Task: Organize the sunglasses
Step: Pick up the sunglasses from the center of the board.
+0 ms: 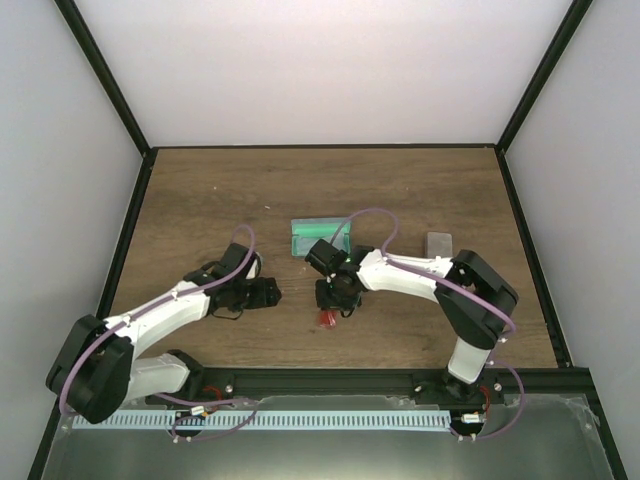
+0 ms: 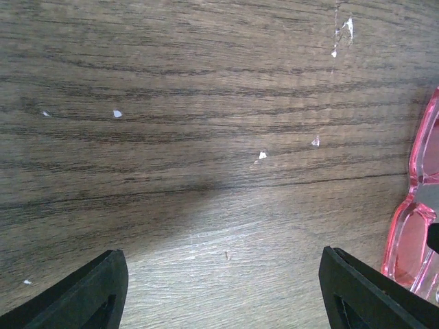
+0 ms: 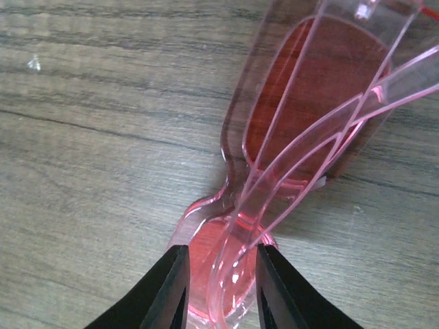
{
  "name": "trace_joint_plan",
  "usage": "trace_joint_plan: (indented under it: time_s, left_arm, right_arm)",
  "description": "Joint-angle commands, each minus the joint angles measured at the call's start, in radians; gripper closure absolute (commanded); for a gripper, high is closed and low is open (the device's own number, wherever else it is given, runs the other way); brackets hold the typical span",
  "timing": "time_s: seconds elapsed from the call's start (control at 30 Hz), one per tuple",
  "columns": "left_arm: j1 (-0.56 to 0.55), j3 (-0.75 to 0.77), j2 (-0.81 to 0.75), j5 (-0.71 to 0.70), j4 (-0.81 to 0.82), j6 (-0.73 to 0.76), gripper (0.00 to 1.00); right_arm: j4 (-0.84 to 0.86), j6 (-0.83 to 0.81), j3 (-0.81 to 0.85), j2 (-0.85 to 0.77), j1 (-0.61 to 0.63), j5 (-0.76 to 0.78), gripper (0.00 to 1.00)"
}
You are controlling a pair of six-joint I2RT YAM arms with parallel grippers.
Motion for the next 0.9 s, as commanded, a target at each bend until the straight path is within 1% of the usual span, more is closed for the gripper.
trace_joint_plan:
  time_s: [0.0,0.17,0.47,0.67,0.87]
  left_arm:
    - [0.004,-0.011,-0.024,0.002,-0.015,0.012,0.21]
    - [0.004,0.001,-0.009,0.006,-0.01,0.02,0.21]
    - [0.005,0.031,0.015,-0.002,-0.006,0.034,0.21]
    - [0.008,0.053,0.047,-0.018,0.024,0.014,0.21]
    - [0.048,0.175,0.163,-0.043,0.026,0.067,0.22]
  right_arm:
    - [0.006,0.02,0.015,0.024,0.005,0.01,0.72]
    - [0.002,0.021,0.018,0.029,0.006,0.023,0.74]
    - [-0.044,0.008,0.042,0.029,0.006,0.062,0.85]
    - [-0.052,-0.005,0.055,-0.004,0.004,0.064,0.85]
    - [-0.059,-0.023,0.058,-0.045,-0.032,0.064,0.85]
